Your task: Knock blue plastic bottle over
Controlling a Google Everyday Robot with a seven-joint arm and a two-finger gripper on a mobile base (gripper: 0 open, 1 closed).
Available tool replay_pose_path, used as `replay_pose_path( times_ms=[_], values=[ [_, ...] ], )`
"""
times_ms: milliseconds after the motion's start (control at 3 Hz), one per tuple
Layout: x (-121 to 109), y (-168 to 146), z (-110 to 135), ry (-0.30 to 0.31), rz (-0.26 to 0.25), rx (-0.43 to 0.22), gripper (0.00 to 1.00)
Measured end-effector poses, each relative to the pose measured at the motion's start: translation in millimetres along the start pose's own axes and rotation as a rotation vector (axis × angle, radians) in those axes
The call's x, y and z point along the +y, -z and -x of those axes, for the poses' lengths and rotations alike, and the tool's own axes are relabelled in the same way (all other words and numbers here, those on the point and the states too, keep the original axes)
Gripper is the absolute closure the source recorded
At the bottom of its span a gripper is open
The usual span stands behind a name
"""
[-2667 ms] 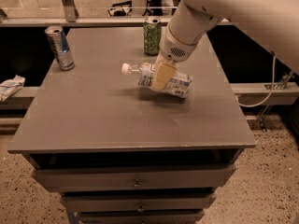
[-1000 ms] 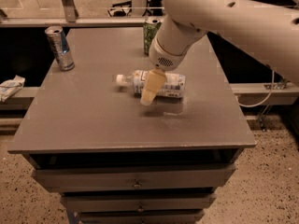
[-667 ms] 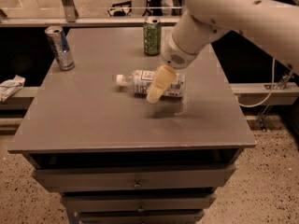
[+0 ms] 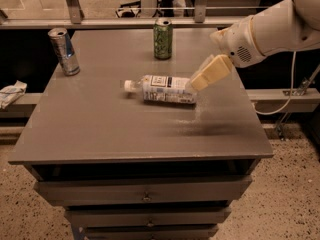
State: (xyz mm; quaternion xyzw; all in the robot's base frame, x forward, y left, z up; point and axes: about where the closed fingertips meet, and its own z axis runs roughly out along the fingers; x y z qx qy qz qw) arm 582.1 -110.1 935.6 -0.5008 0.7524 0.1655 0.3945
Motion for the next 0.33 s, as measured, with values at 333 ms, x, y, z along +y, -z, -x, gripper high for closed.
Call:
replay_pose_path(
  times_ms=[333],
  values=[
    [5.0, -3.8, 7.3, -0.019, 0.017, -0.018, 0.0]
  ],
)
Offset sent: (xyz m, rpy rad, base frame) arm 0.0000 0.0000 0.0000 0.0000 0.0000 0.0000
